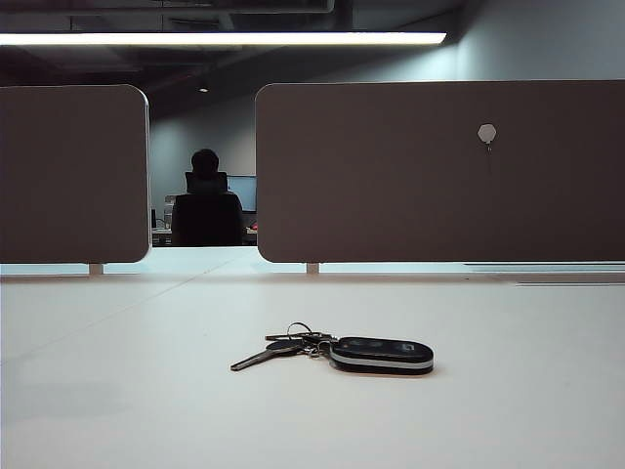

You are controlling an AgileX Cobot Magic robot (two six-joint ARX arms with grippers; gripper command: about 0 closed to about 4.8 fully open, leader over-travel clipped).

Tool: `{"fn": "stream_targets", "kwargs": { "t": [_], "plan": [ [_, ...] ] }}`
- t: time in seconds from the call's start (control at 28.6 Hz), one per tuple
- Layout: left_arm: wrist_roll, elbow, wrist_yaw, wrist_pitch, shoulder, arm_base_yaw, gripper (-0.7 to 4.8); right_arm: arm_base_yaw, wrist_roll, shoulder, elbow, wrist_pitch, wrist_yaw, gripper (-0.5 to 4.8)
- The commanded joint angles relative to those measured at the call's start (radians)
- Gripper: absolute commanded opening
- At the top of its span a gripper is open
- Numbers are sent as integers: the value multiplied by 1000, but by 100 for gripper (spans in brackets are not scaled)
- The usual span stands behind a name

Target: Hang the bunch of keys on the hook.

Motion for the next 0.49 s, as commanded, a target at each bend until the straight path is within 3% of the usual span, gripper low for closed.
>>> {"fn": "stream_targets", "kwargs": {
  "t": [0.03,0.28,0.31,0.35,0.38,0.42,0.49],
  "plan": [
    [4,0,5,16,1,1,-5,-1,-29,0,-2,16,5,-5],
    [3,0,5,17,1,1,-1,-1,-27,0,-1,20,16,-5],
    [3,0,5,17,1,1,37,-1,-24,0,0,27,14,0],
    [-16,5,7,24,1,0,256,0,-2,0,18,42,-13,72],
    [-34,11,16,28,1,0,404,0,4,0,39,37,-42,137],
    [-70,38,46,27,1,0,479,1,6,0,81,14,-92,274],
    [-121,95,76,34,2,0,479,15,7,1,176,-56,-105,393]
  ]
}}
